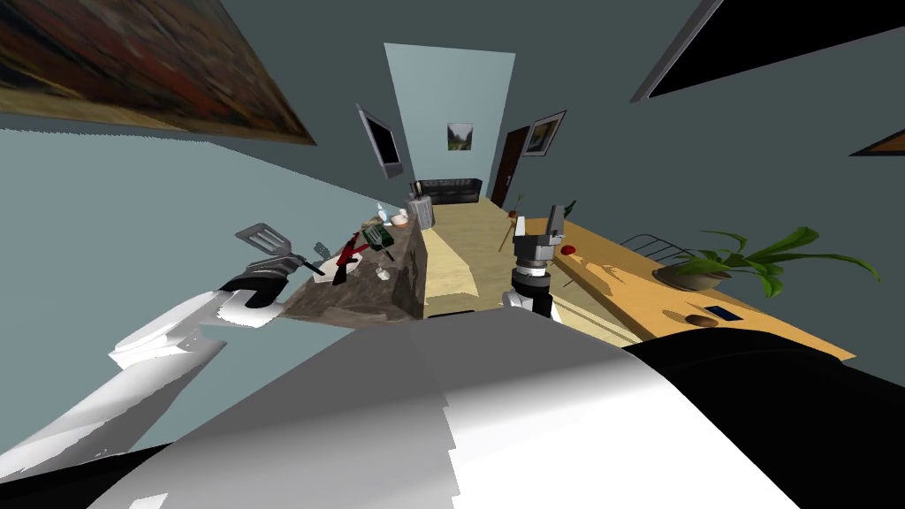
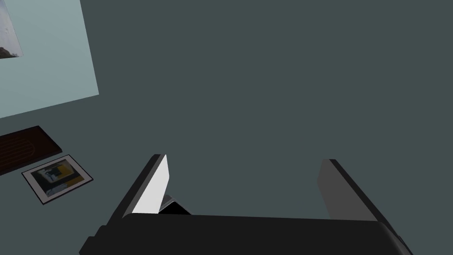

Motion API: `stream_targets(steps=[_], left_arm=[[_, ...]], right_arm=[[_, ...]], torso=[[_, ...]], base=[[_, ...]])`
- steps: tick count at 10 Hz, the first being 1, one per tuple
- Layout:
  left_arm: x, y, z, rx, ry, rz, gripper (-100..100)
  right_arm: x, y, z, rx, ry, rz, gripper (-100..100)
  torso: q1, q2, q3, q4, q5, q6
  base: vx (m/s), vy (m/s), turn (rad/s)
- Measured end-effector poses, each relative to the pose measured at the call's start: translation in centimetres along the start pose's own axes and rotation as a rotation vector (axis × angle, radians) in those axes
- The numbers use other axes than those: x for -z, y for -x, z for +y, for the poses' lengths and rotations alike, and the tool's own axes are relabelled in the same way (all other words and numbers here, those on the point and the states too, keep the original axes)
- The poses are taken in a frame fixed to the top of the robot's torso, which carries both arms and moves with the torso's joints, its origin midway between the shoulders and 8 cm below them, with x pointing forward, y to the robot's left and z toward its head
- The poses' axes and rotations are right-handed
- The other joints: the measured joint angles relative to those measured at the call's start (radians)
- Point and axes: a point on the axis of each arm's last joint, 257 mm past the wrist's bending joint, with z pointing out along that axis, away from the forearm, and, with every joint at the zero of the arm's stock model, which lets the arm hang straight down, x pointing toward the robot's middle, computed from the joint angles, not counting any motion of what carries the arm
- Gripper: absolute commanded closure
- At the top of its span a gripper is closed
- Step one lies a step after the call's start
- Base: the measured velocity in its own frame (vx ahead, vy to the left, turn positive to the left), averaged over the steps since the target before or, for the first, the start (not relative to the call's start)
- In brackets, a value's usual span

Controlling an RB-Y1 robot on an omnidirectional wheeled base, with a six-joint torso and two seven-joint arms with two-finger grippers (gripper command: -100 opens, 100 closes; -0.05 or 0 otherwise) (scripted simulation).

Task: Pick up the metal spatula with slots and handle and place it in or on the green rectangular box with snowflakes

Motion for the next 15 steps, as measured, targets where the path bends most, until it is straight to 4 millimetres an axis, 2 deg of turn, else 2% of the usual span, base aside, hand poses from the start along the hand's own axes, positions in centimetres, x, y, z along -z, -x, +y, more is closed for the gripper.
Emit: stream_targets(steps=[3,6,13,14,15], left_arm=[[-0.7,0.8,0.5,0.03,0.003,0.002,100],[-1.3,0.9,-0.1,0.058,-0.017,0.008,100],[-2.5,0.9,-1.3,0.119,-0.054,0.025,100],[-2.5,1.0,-1.4,0.12,-0.056,0.023,-100],[-2.5,1.0,-1.4,0.119,-0.056,0.023,-100]], right_arm=[[0.0,0.0,0.0,0.0,0.0,0.0,0],[0.0,0.0,0.0,0.0,0.0,0.0,0],[0.0,0.0,0.0,0.0,0.0,0.0,0],[0.0,0.0,0.0,0.0,0.0,0.0,0],[0.0,0.0,0.0,0.0,0.0,0.0,0]], torso=[[0.005,-0.004,-0.003,-0.002,0.002,0.001],[0.013,-0.004,-0.003,-0.002,0.004,-0.001],[0.01,-0.001,-0.001,-0.001,0.004,0.0],[0.009,0.005,0.002,0.0,0.005,-0.002],[0.008,0.01,0.006,0.002,0.004,-0.002]], base=[[0.226,-0.005,-0.166],[0.203,0.082,-0.124],[0.172,0.058,-0.108],[0.018,0.005,-0.004],[0.009,0.002,-0.001]])
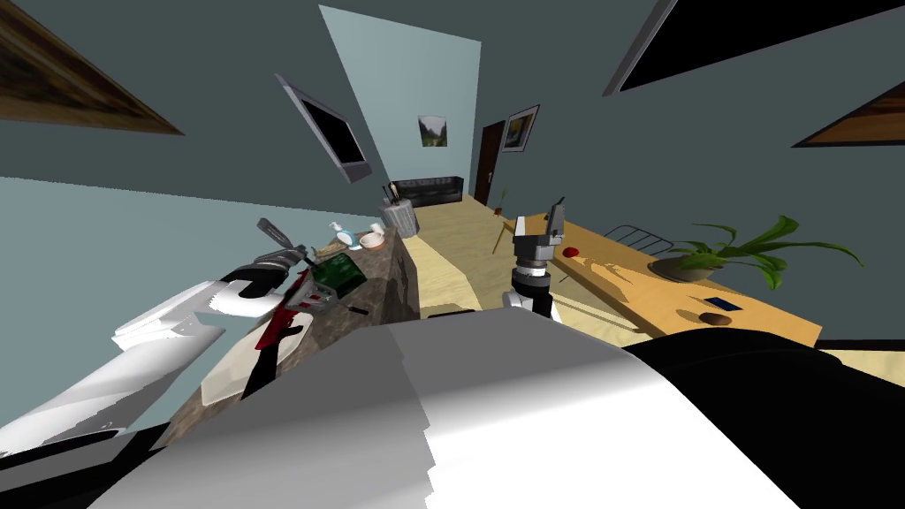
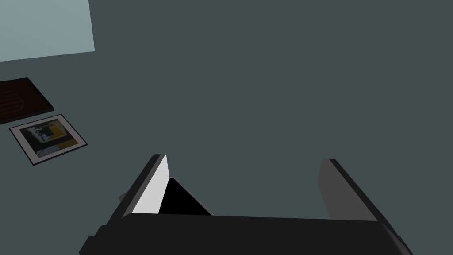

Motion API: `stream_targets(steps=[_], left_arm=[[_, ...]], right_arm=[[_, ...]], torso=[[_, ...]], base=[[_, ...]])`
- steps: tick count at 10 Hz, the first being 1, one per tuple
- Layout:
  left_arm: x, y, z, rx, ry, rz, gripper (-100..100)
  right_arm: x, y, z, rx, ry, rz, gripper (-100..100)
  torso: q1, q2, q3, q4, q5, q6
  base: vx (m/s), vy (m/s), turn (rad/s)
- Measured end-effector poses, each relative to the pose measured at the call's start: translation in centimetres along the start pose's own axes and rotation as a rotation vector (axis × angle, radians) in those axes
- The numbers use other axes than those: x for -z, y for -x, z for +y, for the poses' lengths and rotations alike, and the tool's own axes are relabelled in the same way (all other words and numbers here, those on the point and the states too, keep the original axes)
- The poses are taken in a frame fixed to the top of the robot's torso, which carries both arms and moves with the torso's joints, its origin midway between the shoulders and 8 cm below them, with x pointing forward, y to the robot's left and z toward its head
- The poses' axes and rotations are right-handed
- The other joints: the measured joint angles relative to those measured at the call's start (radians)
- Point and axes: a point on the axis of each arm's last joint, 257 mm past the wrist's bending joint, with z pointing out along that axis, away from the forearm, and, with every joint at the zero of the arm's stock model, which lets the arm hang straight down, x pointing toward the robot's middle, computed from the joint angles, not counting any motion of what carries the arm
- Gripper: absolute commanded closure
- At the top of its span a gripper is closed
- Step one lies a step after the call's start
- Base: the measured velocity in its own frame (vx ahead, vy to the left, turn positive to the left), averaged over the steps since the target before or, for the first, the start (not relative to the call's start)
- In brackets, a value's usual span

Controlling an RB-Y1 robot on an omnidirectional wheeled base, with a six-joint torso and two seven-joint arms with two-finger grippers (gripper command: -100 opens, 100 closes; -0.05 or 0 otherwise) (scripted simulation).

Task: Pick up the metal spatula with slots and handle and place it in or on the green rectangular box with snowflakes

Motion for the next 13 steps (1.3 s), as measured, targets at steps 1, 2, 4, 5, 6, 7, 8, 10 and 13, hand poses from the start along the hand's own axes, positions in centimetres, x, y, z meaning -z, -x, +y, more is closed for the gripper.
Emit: stream_targets(steps=[1,2,4,5,6,7,8,10,13], left_arm=[[0.0,0.0,0.0,0.0,0.0,0.0,-100],[0.0,0.0,0.0,0.0,0.0,0.0,-100],[0.0,0.0,0.0,0.0,0.0,0.0,0],[0.0,0.0,0.0,0.0,0.0,0.0,-100],[-0.1,0.6,-0.1,-0.002,-0.002,-0.001,-100],[-0.1,1.3,-0.1,-0.001,-0.003,-0.002,-100],[0.1,1.9,0.0,-0.001,-0.002,-0.002,-100],[0.1,3.0,-0.2,0.0,-0.005,-0.002,-100],[0.2,4.4,-0.5,0.0,-0.01,0.001,-100]], right_arm=[[0.0,0.0,0.0,0.0,0.0,0.0,0],[0.0,0.0,0.0,0.0,0.0,0.0,0],[0.0,0.0,0.0,0.0,0.0,0.0,0],[0.0,0.0,0.0,0.0,0.0,0.0,0],[0.0,0.0,0.0,0.0,0.0,0.0,0],[0.0,0.0,0.0,0.0,0.0,0.0,0],[0.0,0.0,0.0,0.0,0.0,0.0,0],[0.0,0.0,0.0,0.0,0.0,0.0,0],[0.0,0.0,0.0,0.0,0.0,0.0,0]], torso=[[-0.001,0.002,0.001,0.001,0.0,0.0],[-0.001,0.003,0.002,0.001,0.0,0.0],[-0.001,0.004,0.003,0.001,0.0,0.0],[-0.001,0.004,0.003,0.001,0.0,0.0],[-0.001,0.004,0.003,0.001,-0.001,0.0],[-0.001,0.004,0.003,0.001,-0.001,0.0],[-0.001,0.004,0.003,0.001,0.0,0.0],[-0.001,0.004,0.003,0.001,0.0,0.0],[-0.001,0.004,0.003,0.001,0.0,0.0]], base=[[0.0,0.0,0.0],[0.0,0.0,0.0],[0.0,0.0,0.0],[0.004,0.001,0.015],[0.007,0.0,0.012],[0.007,0.0,0.007],[0.005,0.0,0.01],[0.006,0.001,0.009],[0.005,0.0,0.009]])
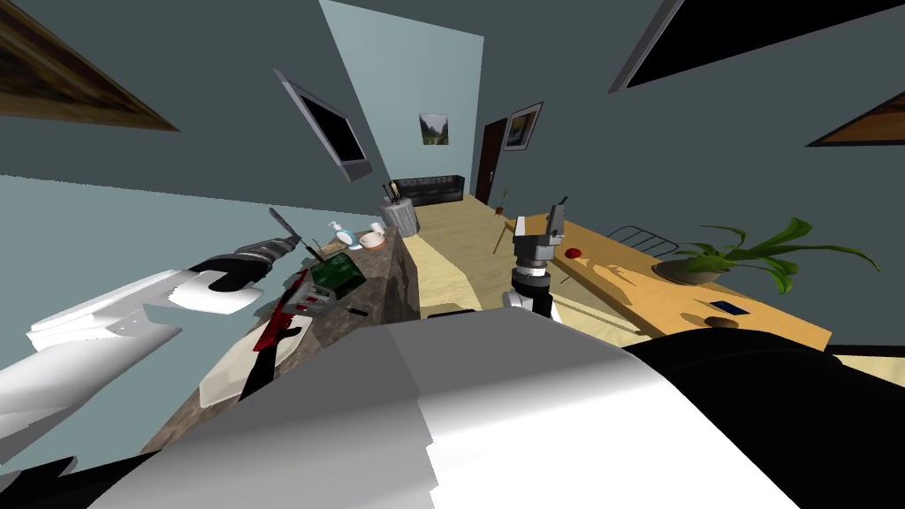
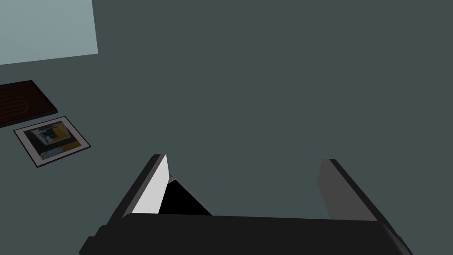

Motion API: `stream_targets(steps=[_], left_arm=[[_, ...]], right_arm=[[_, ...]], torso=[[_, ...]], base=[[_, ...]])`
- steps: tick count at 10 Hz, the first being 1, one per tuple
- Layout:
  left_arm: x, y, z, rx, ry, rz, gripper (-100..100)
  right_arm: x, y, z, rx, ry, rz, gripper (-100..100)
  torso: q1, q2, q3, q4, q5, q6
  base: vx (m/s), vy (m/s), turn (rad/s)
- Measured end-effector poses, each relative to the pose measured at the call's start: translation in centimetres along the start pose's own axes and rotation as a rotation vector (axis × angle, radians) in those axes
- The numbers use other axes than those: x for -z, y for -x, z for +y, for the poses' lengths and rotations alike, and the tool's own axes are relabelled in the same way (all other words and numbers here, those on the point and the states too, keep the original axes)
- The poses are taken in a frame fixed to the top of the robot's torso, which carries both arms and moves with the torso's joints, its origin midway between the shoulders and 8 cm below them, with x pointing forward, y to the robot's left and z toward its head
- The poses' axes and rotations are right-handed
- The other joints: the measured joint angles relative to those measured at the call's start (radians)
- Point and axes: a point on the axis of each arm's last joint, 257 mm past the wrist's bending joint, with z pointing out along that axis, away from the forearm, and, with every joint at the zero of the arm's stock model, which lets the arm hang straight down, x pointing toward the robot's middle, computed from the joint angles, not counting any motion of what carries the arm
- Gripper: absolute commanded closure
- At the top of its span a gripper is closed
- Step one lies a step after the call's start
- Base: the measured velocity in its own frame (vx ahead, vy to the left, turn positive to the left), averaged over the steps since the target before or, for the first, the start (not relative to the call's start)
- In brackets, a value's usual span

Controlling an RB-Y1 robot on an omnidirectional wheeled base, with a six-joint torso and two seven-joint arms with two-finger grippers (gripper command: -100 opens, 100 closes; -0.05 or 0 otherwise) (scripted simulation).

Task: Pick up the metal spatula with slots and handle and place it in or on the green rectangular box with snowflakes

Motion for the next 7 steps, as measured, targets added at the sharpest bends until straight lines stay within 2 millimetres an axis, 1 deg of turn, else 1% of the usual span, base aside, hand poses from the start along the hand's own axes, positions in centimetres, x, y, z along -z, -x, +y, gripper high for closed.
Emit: stream_targets(steps=[1,2,7], left_arm=[[0.11,0.46,-0.17,0.0,-0.001,0.002,-100],[0.12,0.52,-0.17,0.001,0.0,0.002,0],[0.12,0.52,-0.17,0.001,0.0,0.002,0]], right_arm=[[0.0,0.0,0.0,0.0,0.0,0.0,0],[0.0,0.0,0.0,0.0,0.0,0.0,0],[0.0,0.0,0.0,0.0,0.0,0.0,0]], torso=[[0.0,0.0,0.0,0.0,0.0,0.0],[0.0,0.0,0.0,0.0,0.0,0.0],[0.0,0.0,0.0,0.0,0.0,0.0]], base=[[0.0,0.0,0.0],[0.0,0.0,0.0],[0.0,0.0,0.0]])
